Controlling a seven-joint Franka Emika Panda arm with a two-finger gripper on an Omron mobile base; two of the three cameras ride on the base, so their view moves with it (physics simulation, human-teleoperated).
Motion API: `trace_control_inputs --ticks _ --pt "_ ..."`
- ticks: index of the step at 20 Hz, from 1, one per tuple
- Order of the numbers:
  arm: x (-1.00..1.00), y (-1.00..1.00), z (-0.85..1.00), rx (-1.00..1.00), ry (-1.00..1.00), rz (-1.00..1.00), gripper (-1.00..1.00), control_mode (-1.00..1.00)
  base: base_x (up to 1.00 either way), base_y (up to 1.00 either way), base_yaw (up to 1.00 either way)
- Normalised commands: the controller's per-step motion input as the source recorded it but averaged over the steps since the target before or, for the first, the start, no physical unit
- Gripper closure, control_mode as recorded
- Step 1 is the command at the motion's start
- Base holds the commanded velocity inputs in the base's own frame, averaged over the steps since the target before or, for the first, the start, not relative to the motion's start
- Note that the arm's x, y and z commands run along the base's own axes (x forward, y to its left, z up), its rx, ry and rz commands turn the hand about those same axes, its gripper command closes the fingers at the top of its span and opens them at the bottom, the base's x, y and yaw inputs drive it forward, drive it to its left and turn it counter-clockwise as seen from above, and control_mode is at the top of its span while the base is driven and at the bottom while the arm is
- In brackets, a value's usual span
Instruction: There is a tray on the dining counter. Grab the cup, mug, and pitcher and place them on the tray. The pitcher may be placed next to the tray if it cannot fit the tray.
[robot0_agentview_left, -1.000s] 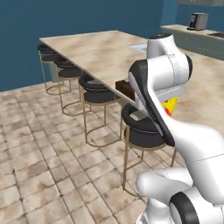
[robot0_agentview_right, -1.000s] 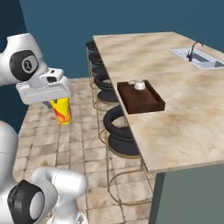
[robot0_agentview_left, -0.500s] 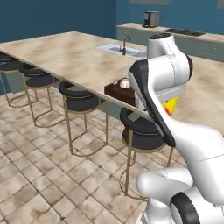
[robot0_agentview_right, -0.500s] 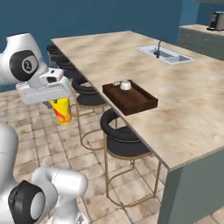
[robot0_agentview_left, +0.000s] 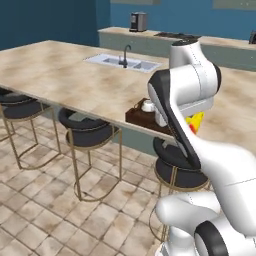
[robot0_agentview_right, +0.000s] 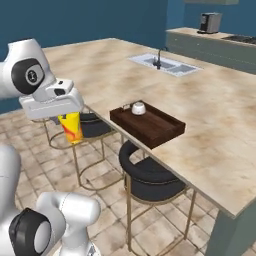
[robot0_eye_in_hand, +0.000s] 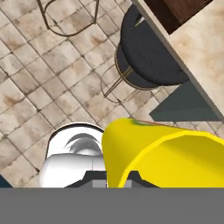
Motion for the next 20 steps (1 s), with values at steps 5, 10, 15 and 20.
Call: trace_control_inputs --ticks 5,10,15,20 --pt "0.0 0.0 0.0 0.0 0.0 0.0 1.0 1.0 0.53 0.64 -0.33" --pt "0.0 0.0 0.0 0.0 0.0 0.0 1.0 1.0 0.67 0.5 -0.34" --pt "0.0 0.0 0.0 0.0 0.0 0.0 1.0 1.0 0.85 0.2 -0.33" --pt "0.0 0.0 0.0 0.0 0.0 0.0 1.0 1.0 0.85 0.01 -0.32"
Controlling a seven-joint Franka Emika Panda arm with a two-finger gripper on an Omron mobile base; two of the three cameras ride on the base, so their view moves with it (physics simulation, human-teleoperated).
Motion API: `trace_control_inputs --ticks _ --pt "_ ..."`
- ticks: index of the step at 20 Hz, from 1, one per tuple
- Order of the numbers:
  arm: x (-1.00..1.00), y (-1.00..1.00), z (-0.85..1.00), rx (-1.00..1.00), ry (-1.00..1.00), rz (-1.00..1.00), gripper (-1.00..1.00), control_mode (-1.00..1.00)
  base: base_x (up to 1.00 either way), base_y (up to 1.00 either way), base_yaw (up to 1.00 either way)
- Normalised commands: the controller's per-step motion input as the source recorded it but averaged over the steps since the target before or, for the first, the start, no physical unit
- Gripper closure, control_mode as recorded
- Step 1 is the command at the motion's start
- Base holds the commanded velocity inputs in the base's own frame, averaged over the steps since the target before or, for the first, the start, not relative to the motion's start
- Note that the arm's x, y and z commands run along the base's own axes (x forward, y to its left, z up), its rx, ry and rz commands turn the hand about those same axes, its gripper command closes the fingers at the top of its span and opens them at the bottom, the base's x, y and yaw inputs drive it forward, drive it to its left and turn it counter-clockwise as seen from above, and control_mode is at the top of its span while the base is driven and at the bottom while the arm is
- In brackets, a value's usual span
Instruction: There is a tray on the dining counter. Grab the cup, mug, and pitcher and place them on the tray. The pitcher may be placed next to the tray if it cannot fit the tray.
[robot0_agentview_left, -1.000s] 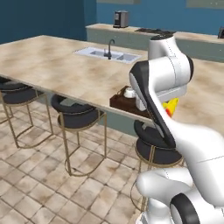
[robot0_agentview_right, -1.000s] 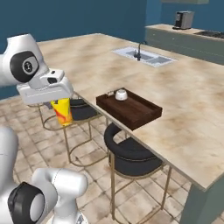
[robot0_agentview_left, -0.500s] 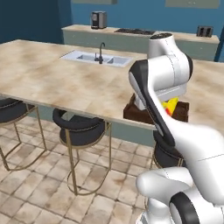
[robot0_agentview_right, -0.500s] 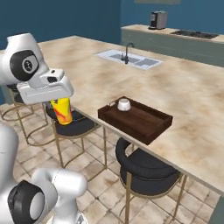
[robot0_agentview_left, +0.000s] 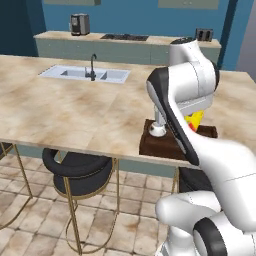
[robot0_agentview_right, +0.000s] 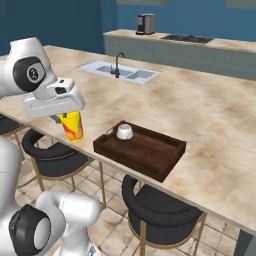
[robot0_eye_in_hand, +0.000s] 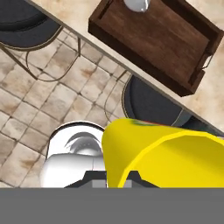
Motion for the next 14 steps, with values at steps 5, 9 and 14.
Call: trace_control_inputs --ticks 5,9,14 --pt "0.13 0.0 0.0 0.05 0.0 -0.08 1.0 -1.0 0.31 0.0 -0.17" --pt "0.65 -0.07 -0.11 0.19 0.0 -0.02 1.0 -1.0 0.0 0.0 0.0" --pt "0.83 -0.05 -0.27 0.16 0.0 0.0 1.0 -1.0 0.0 0.0 0.0"
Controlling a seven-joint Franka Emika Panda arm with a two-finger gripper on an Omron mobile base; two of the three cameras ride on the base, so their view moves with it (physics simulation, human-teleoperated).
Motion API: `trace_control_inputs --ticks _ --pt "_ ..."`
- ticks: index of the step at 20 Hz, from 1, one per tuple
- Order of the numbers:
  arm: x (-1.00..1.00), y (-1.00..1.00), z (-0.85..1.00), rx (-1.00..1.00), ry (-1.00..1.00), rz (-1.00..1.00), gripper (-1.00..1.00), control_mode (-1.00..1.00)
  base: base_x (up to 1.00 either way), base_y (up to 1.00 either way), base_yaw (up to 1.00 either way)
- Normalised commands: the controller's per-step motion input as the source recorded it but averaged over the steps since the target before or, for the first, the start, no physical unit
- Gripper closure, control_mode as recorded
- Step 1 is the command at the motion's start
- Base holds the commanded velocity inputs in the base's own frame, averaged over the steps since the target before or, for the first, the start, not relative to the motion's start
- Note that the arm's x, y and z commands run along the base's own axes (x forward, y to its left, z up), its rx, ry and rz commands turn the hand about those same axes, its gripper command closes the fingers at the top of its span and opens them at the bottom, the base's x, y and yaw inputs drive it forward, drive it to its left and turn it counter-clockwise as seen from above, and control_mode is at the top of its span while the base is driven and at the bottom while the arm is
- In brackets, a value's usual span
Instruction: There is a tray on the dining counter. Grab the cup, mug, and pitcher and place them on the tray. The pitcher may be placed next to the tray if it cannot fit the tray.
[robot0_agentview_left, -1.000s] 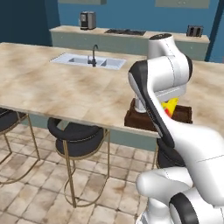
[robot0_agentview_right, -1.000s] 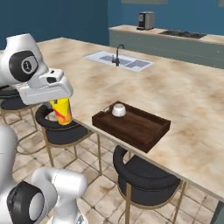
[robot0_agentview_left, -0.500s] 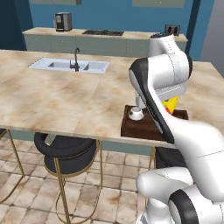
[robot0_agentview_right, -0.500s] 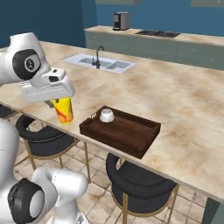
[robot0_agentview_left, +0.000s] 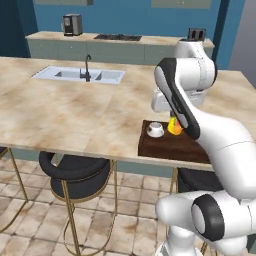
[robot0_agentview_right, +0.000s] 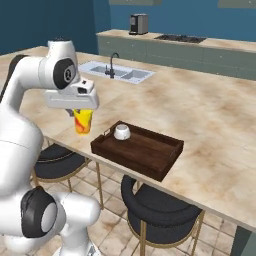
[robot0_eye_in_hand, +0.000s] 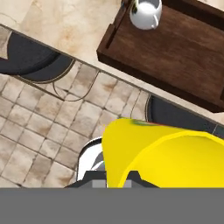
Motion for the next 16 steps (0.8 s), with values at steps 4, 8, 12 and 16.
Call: trace_control_inputs --ticks 4,8,12,16 --pt "0.79 0.0 -0.54 0.03 0.0 -0.01 1.0 -1.0 0.0 0.0 0.0" --pt "0.75 -0.04 -0.49 0.0 0.0 -0.09 1.0 -1.0 0.0 0.0 0.0" --pt "0.52 -0.06 -0.39 0.0 0.0 -0.16 1.0 -1.0 0.0 0.0 0.0" --pt "0.24 -0.08 -0.36 0.0 0.0 -0.26 1.0 -1.0 0.0 0.0 0.0"
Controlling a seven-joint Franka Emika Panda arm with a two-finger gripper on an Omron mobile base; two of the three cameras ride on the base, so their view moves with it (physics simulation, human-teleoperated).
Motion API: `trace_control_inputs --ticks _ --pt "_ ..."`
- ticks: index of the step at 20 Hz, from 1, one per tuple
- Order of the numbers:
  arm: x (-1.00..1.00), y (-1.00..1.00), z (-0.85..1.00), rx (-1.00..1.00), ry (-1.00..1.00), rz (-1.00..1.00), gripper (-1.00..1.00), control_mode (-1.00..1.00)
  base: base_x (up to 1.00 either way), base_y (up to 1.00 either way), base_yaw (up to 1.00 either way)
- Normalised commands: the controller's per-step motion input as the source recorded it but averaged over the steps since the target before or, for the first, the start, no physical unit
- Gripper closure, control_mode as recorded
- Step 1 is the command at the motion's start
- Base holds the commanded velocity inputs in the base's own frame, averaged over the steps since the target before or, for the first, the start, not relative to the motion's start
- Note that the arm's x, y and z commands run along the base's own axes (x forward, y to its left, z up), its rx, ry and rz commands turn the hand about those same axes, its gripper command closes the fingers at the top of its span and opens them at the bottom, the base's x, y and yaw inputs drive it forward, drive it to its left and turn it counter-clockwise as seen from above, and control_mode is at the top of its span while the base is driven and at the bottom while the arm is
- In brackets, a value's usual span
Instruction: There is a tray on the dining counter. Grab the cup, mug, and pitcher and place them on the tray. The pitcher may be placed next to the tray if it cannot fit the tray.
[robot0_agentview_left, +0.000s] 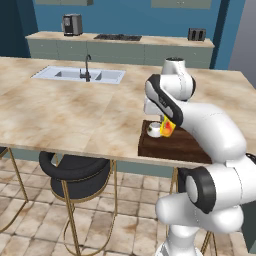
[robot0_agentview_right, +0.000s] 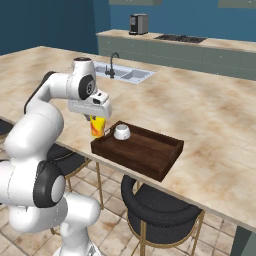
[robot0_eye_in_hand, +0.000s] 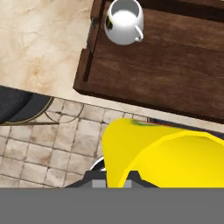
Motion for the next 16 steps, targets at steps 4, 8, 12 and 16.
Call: trace_control_inputs --ticks 4,8,12,16 --pt "0.26 -0.15 -0.46 0.0 0.0 -0.27 1.0 -1.0 0.0 0.0 0.0" --pt "0.27 -0.08 -0.45 0.0 0.0 -0.25 1.0 -1.0 0.0 0.0 0.0" --pt "0.41 0.0 -0.37 0.0 0.0 -0.17 1.0 -1.0 0.0 0.0 0.0" --pt "0.43 0.0 -0.31 0.0 -0.04 -0.11 1.0 -1.0 0.0 0.0 0.0"
